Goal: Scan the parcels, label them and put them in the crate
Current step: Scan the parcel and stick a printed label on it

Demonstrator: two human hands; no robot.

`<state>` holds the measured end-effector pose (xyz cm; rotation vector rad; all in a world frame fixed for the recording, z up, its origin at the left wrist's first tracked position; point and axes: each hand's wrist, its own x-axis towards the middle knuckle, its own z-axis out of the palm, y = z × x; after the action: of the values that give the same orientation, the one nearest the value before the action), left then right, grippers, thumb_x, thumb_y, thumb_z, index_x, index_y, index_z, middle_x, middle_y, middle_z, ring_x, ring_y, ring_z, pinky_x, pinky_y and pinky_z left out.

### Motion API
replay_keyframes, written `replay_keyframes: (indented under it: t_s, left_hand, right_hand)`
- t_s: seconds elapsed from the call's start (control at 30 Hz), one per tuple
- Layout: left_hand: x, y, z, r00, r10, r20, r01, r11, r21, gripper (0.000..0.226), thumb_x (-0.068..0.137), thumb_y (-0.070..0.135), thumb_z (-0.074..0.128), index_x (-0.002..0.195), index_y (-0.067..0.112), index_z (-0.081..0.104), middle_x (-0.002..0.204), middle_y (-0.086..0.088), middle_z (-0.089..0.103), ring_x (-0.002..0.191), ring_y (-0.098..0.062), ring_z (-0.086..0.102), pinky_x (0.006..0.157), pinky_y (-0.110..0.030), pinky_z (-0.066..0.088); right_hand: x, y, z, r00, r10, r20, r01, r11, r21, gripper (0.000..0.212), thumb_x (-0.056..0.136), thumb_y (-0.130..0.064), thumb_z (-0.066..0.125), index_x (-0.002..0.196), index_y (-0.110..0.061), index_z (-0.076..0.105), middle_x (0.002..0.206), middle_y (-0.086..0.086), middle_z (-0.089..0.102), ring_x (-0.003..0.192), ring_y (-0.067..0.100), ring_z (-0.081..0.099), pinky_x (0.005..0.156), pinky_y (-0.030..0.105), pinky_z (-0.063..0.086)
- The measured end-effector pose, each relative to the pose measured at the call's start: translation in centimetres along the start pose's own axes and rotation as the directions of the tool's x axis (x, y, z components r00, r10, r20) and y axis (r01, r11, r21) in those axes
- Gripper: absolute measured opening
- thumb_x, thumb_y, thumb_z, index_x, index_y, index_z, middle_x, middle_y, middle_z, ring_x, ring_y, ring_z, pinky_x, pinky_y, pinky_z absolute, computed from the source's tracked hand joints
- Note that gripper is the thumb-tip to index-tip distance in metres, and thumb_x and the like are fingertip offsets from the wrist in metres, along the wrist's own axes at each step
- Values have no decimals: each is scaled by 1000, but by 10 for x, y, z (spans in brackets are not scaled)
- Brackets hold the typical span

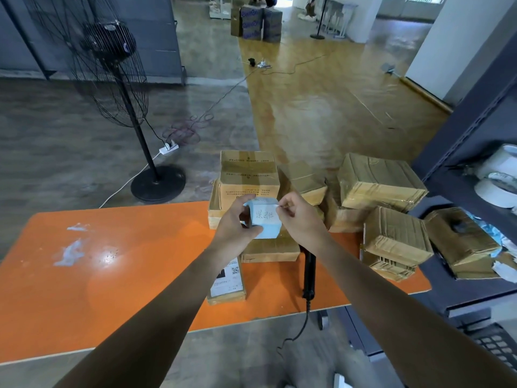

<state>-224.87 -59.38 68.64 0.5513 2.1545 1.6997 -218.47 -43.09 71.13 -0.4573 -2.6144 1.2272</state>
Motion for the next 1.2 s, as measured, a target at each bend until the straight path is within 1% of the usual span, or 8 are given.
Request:
replay_keyframes:
  t_s: [0.07, 0.33, 0.47, 0.7, 0.87, 1.0, 1.1, 1.2]
  left_hand:
    - [0, 1, 0, 1000, -11, 8, 11, 1000, 4, 70, 78, 5, 71, 134, 37, 43, 107, 6, 62, 93, -6, 60, 64, -11, 49]
    - [1, 2, 8, 985, -167, -44, 161, 980, -116, 62, 84, 6, 68, 135, 31, 43, 93, -7, 66, 76, -18, 63, 52, -18, 48]
    - [0, 2, 4, 967, -245, -73, 226, 953, -202, 53, 83, 4, 69, 123, 30, 47, 94, -12, 65, 72, -17, 60, 49, -19, 45]
    - [-4, 0, -1, 972, -236, 15, 232, 935, -270, 43, 81, 0, 71, 113, 24, 55, 100, -18, 70, 69, -16, 61, 56, -25, 44]
    - [-4, -2, 6, 977, -214, 27, 213, 936, -282, 40, 80, 2, 74, 109, 25, 58, 95, -13, 73, 78, -18, 65, 63, -28, 49]
    - [-4, -2, 20, 977, -198, 79, 213, 929, -304, 41, 81, 3, 74, 111, 26, 57, 89, -2, 74, 86, -13, 70, 71, -22, 55]
    - [-4, 1, 31, 965, -186, 187, 241, 911, -336, 44, 86, -2, 64, 123, 19, 52, 102, -15, 71, 97, -23, 70, 86, -31, 55]
    - [-2, 4, 42, 971, -199, 134, 229, 934, -273, 24, 92, 8, 58, 115, 16, 57, 107, -6, 69, 100, -19, 68, 74, -28, 57]
  right_hand:
    - [-1, 0, -1, 1000, -26, -14, 25, 999, -37, 4, 100, -25, 52, 96, -23, 51, 79, -11, 61, 70, 3, 57, 56, 16, 37]
    - [1, -2, 1, 1000, 25, -16, -25, 1000, 14, 15, 101, -23, 48, 87, -27, 51, 91, -10, 57, 84, 1, 54, 65, 14, 37]
    - [-1, -2, -4, 991, 123, 45, -130, 966, 223, 19, 102, -26, 47, 85, -32, 53, 101, -10, 62, 101, 9, 59, 86, 32, 54]
    - [-1, 8, -8, 880, 240, 410, -414, 811, 413, 8, 99, -26, 57, 94, -28, 62, 121, -3, 67, 115, 15, 63, 97, 47, 53]
    - [-5, 13, -11, 835, 286, 470, -496, 761, 419, 9, 98, -27, 60, 89, -29, 64, 117, 0, 70, 113, 20, 65, 95, 54, 52]
    - [-10, 14, -15, 856, 371, 360, -500, 773, 390, 5, 98, -28, 58, 99, -27, 64, 119, 1, 65, 115, 22, 59, 94, 53, 53]
    - [-13, 18, -26, 861, 437, 259, -506, 782, 363, 11, 99, -28, 57, 108, -24, 61, 113, -1, 63, 105, 17, 59, 90, 47, 55]
    - [-16, 31, -39, 855, 480, 195, -518, 787, 334, 5, 99, -26, 58, 103, -24, 59, 103, -2, 60, 90, 11, 56, 86, 46, 56]
